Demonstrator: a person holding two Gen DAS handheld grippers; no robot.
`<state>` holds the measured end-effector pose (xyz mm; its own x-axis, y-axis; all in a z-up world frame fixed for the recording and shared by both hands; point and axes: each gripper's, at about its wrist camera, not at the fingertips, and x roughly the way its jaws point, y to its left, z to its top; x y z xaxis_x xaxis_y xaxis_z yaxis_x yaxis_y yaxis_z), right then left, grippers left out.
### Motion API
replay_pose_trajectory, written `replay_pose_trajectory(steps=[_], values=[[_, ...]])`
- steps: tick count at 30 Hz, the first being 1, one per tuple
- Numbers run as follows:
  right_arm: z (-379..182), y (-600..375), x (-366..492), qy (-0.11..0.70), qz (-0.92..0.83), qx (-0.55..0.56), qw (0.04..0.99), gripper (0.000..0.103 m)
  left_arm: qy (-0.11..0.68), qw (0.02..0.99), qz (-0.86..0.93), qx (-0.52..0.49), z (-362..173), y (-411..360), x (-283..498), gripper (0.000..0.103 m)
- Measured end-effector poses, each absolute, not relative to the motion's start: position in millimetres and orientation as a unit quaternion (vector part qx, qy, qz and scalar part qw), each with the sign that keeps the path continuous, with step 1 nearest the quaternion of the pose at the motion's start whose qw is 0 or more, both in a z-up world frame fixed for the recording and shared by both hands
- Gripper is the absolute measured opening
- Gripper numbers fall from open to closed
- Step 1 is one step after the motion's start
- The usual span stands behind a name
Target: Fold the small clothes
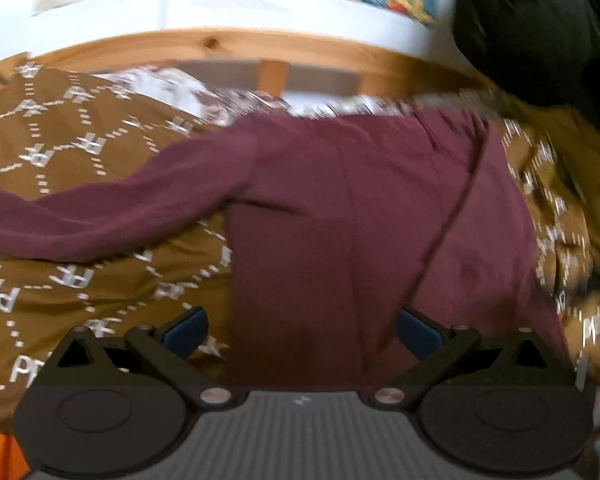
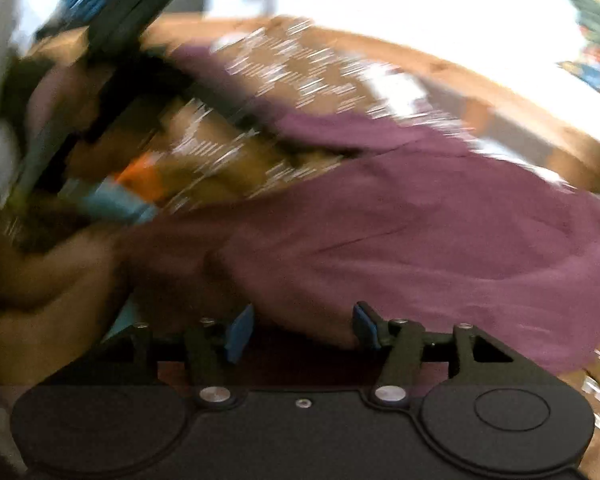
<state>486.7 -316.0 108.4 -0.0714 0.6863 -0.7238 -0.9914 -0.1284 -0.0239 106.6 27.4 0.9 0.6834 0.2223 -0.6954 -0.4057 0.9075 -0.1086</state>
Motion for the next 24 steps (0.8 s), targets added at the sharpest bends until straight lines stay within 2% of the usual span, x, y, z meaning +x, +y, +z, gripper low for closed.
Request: replay_pose_trajectory(steps=[1, 2, 5, 8, 16, 24], values=[[109, -316, 501, 0.252, 0.665, -0.281, 0.644, 0.067, 0.367, 0.907, 0.165, -0.121, -4, 23, 110, 0.102], [107, -316, 515, 0.255, 0.639, -0.261, 0.677, 0.068, 0.377, 0.906, 0.156, -0.111, -9, 18, 113, 0.102], [92, -315, 563, 0.277, 0.544, -0.197, 0.767, 0.066, 0.398, 0.902, 0.145, -0.085, -22, 6, 121, 0.102], [77, -307, 601, 0.257, 0.482, -0.170, 0.820, 0.062, 0.415, 0.896, 0.139, -0.068, -31, -2, 126, 0.102], [51, -268, 671, 0.249, 0.474, -0.120, 0.836, 0.061, 0.442, 0.885, 0.141, -0.034, -44, -12, 128, 0.102], [51, -257, 686, 0.230, 0.498, -0.092, 0.831, 0.062, 0.440, 0.887, 0.138, 0.004, -42, -24, 135, 0.102]])
